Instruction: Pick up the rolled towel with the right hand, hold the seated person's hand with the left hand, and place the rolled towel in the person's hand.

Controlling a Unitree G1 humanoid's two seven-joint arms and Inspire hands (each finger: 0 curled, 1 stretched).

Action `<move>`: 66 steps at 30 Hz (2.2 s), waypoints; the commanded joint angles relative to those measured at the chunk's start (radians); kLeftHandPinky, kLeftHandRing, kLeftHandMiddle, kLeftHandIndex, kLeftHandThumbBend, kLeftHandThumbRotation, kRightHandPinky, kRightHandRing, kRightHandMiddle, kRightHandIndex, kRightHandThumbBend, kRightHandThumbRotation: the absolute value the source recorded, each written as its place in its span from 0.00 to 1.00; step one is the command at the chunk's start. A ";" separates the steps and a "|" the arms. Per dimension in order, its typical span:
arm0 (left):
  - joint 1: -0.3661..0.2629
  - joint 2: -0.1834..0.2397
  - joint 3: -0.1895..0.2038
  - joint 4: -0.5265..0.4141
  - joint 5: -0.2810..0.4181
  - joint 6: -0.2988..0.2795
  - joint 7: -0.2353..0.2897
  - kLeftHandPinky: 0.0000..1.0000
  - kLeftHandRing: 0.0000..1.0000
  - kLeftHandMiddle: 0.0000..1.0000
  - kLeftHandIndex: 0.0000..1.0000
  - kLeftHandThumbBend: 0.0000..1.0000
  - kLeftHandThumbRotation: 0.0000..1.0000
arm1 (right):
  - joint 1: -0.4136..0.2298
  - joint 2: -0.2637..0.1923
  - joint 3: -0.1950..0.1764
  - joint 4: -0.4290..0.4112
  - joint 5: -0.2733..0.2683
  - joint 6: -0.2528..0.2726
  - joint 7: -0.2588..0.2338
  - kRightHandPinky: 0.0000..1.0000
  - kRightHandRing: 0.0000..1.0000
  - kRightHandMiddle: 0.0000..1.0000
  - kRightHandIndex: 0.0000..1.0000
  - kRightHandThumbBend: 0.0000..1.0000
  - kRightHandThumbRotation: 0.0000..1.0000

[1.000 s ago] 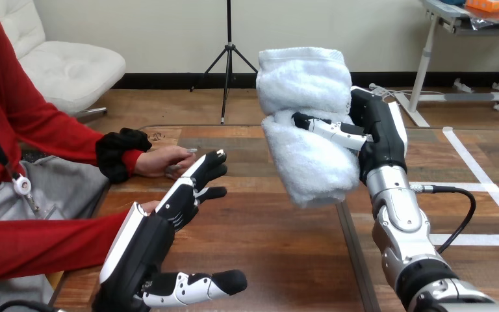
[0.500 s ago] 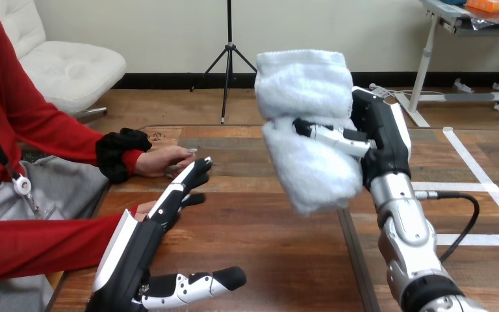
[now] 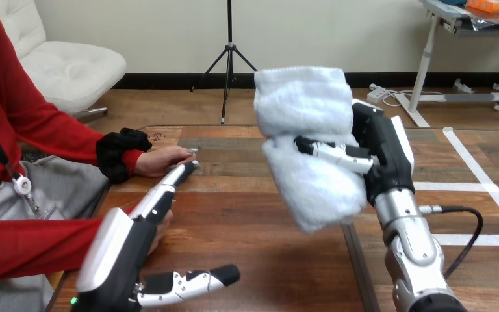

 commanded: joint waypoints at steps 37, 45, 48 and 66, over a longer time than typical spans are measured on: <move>-0.088 0.314 0.066 -0.049 0.104 0.186 0.093 0.65 0.76 0.82 0.88 1.00 0.40 | 0.106 -0.015 0.011 -0.186 0.045 -0.098 0.107 0.38 0.40 0.44 0.41 0.76 0.00; -0.087 0.356 0.066 -0.046 0.091 0.211 0.065 0.67 0.78 0.83 0.89 1.00 0.41 | 0.130 -0.008 0.010 -0.205 0.067 -0.107 0.144 0.39 0.41 0.44 0.41 0.75 0.00; -0.087 0.372 0.065 -0.041 0.082 0.215 0.053 0.68 0.79 0.84 0.89 1.00 0.41 | 0.138 -0.005 0.009 -0.213 0.071 -0.110 0.152 0.39 0.41 0.45 0.41 0.75 0.00; -0.103 0.454 0.060 0.016 0.070 0.228 0.009 0.69 0.79 0.85 0.88 1.00 0.44 | 0.186 0.007 0.009 -0.266 0.104 -0.134 0.212 0.40 0.42 0.45 0.42 0.74 0.00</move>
